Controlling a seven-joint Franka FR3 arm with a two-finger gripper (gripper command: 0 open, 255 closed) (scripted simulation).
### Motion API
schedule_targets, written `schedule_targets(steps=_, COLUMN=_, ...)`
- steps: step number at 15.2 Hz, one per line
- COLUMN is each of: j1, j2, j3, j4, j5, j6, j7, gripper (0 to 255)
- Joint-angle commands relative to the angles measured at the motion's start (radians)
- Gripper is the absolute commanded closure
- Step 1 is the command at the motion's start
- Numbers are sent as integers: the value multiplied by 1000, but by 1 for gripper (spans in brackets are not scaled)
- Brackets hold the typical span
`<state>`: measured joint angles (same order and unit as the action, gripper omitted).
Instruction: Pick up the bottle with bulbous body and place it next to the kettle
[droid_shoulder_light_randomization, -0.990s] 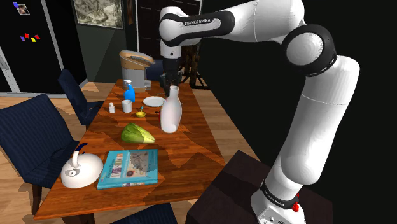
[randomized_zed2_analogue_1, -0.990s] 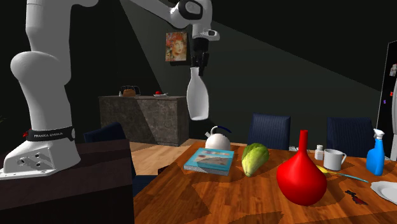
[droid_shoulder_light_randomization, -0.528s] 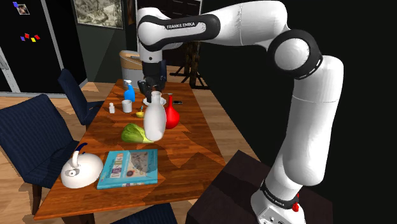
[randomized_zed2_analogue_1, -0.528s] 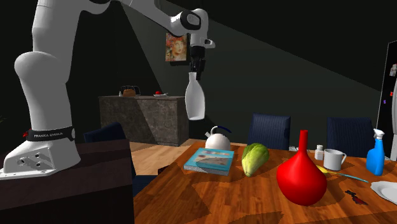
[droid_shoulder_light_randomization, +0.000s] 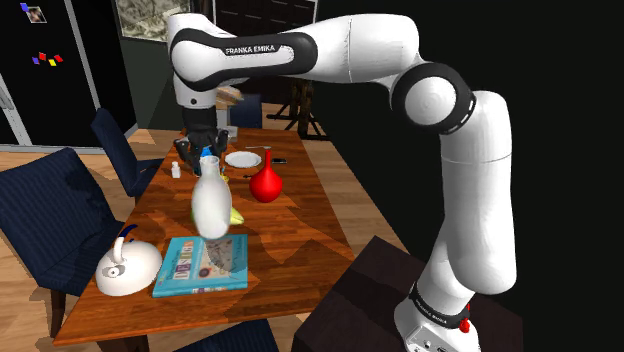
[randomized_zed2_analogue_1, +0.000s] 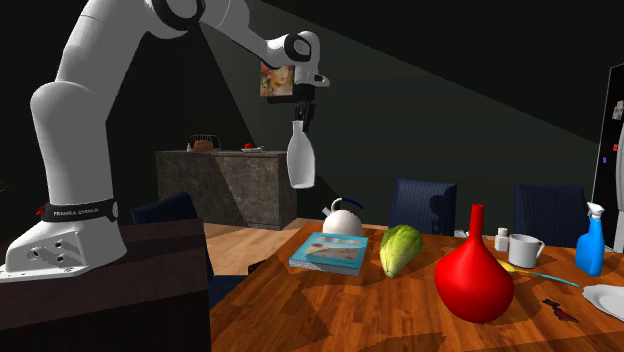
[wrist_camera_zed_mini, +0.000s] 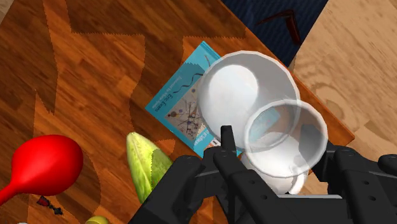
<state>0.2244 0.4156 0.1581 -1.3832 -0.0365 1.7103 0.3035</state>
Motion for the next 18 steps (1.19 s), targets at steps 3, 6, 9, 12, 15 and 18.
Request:
schedule_targets(steps=3, j1=66, j2=119, j3=16, j4=154, j5=-18, j6=-34, j7=75, gripper=255)
schedule_targets(steps=6, j1=120, j2=230, j3=22, j4=312, j5=-34, j6=-82, j7=122, gripper=255)
schedule_targets(steps=9, j1=183, j2=382, j3=22, j4=550, j5=-51, j6=-166, j7=163, gripper=255)
schedule_targets(steps=12, j1=208, j2=450, j3=19, j4=636, j5=-56, j6=-183, j7=176, gripper=255)
schedule_targets(steps=15, j1=200, j2=429, j3=21, j4=558, j5=-55, j6=-126, j7=177, gripper=255)
schedule_targets(steps=18, j1=195, j2=418, j3=21, j4=496, j5=-54, j6=-77, j7=178, gripper=255)
